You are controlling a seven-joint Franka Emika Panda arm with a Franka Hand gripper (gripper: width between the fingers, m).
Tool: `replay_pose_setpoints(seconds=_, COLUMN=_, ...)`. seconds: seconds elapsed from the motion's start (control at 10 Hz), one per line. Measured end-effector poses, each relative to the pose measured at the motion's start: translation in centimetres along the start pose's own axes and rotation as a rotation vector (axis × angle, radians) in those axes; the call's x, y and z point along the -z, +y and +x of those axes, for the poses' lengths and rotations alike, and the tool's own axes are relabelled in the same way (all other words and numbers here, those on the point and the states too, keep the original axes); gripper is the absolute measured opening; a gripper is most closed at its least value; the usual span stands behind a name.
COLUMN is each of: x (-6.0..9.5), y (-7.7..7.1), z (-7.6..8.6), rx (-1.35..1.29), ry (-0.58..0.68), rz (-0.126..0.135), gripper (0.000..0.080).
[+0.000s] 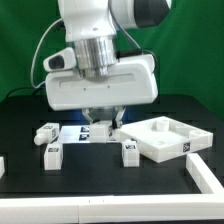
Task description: Assemble one leg
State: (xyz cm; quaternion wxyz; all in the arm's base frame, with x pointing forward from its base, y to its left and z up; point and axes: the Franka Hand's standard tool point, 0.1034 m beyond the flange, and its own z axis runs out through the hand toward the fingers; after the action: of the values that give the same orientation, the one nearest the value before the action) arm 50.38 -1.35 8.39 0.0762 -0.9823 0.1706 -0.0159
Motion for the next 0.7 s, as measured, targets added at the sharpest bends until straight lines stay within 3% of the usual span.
replay_pose_setpoints(seconds=0.4, x=-0.4, y=0.6, z=0.0, rx=0.273, ry=0.008, rz=-0.004, gripper=0.0285)
replay_pose_setpoints(seconds=0.5, x=-1.2, y=2.6, z=-0.8, rx=0.306, ry=0.034, rz=-0.023, gripper=0.0285)
replay_pose_setpoints(seconds=0.6, x=-2.1, y=5.6, z=-2.8, rx=0.316, ry=0.020, rz=-0.045, gripper=0.0285)
replay_pose_setpoints(seconds=0.7, x=-2.2, y=7.3, z=-3.6, rx=0.326, ry=0.032, rz=-0.063, gripper=0.0285)
